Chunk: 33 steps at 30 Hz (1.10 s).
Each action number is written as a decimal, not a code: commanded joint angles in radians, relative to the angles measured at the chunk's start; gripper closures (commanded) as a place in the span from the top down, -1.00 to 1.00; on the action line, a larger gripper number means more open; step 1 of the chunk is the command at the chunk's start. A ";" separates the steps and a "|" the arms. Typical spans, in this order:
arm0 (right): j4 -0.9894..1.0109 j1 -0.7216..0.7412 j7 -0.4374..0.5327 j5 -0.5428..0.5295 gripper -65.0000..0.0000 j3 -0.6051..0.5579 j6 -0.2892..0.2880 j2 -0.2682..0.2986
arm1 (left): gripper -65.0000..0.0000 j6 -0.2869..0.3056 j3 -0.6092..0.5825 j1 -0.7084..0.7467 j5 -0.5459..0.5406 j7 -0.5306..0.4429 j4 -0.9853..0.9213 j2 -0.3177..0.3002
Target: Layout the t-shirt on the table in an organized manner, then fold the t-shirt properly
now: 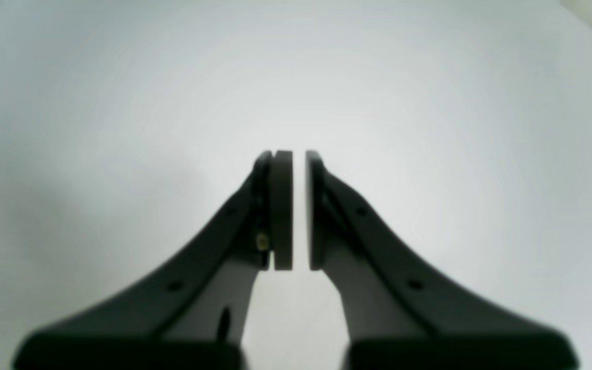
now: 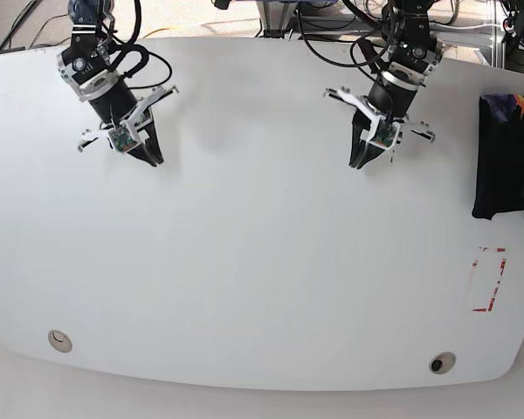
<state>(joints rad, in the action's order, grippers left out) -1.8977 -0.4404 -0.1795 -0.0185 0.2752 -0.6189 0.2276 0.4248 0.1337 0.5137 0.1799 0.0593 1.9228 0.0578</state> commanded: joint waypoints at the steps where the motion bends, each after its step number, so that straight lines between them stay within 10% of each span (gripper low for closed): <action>1: -0.082 -0.105 0.031 -0.018 -0.90 0.035 0.001 -0.038 | -0.95 -0.008 0.020 0.055 -0.012 -0.029 0.047 -0.002; 33: -0.113 -0.774 0.030 -0.202 -0.91 0.103 -0.006 -0.066 | -0.95 -0.007 0.125 0.607 -0.013 0.047 0.080 -0.077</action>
<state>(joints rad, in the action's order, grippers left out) -2.0094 -1.1671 -0.1673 -0.2138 0.3996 -0.6209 0.1551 0.4168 0.2554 1.0924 0.1761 0.1207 1.9923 -0.0101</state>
